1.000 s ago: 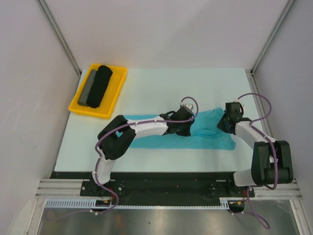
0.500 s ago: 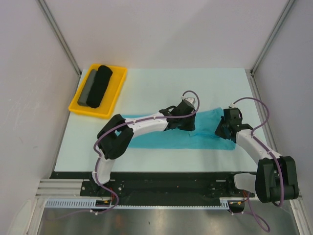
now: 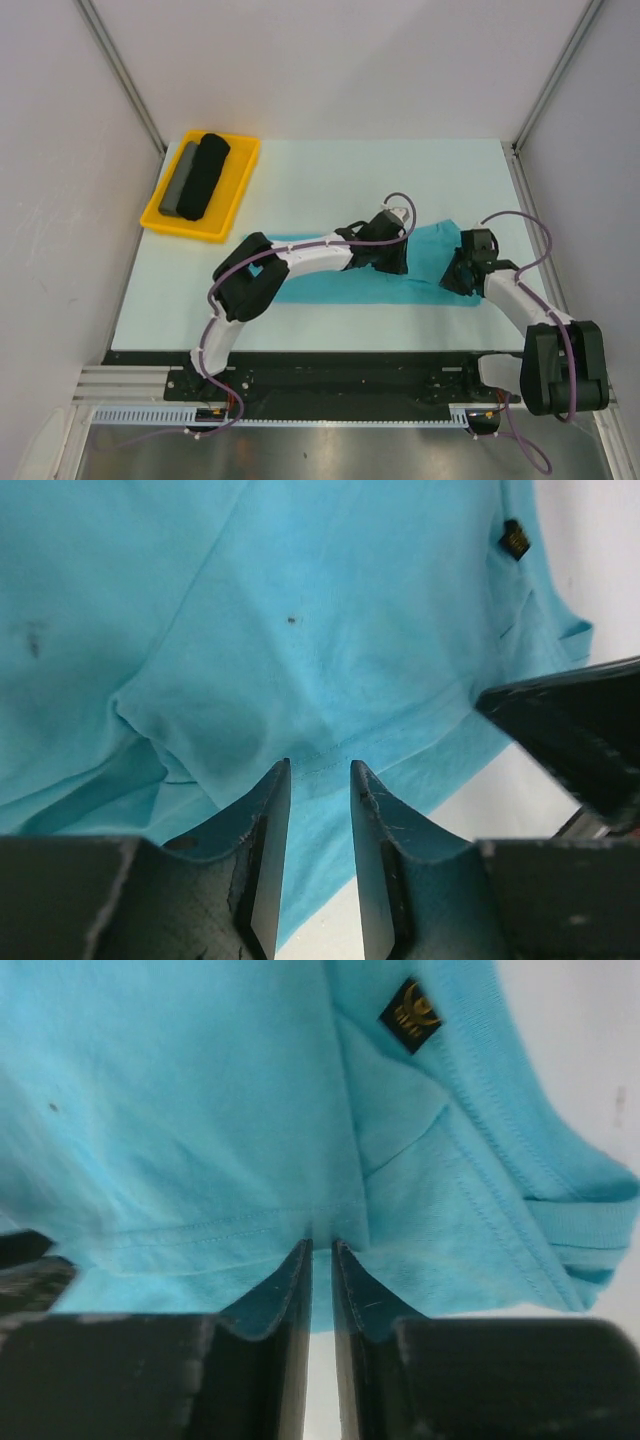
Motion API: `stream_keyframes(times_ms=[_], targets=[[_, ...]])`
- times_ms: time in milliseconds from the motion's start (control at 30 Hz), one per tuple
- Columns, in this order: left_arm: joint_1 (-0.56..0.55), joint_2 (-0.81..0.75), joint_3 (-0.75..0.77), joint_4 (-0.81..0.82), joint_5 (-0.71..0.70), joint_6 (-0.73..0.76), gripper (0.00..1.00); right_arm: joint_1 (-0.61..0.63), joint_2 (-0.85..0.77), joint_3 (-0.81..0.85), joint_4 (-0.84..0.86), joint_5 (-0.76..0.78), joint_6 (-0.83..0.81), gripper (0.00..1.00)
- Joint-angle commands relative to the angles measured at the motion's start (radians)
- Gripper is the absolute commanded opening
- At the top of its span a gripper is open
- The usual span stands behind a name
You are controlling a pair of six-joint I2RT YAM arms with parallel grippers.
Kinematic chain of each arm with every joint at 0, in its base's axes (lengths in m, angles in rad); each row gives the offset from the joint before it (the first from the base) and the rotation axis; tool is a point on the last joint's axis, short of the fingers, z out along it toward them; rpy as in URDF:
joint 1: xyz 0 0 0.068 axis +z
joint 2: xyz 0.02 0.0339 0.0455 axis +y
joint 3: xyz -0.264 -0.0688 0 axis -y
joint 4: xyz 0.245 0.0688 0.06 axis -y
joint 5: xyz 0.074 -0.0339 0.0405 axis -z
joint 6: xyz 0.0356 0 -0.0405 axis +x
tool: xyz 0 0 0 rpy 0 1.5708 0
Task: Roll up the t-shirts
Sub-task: Fold the T-shirt at the center of the board.
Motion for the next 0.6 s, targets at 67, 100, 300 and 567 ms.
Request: stream_keyframes(times_ms=[67, 100, 300, 567], targets=[[-0.015, 0.036, 0.035, -0.032, 0.027, 0.045, 0.35, -0.043, -0.118, 0.042, 0.025, 0.004, 0.064, 0.39], [-0.015, 0.024, 0.039, -0.038, 0.024, 0.052, 0.36, -0.063, -0.132, 0.054, 0.025, 0.012, 0.07, 0.42], [0.007, -0.137, 0.011, -0.108, -0.102, 0.082, 0.59, -0.207, -0.058, 0.057, 0.151, -0.005, 0.089, 0.64], [0.256, -0.657, -0.493, -0.119, -0.234, -0.095, 0.68, -0.373, 0.101, 0.067, 0.362, -0.143, 0.067, 0.85]])
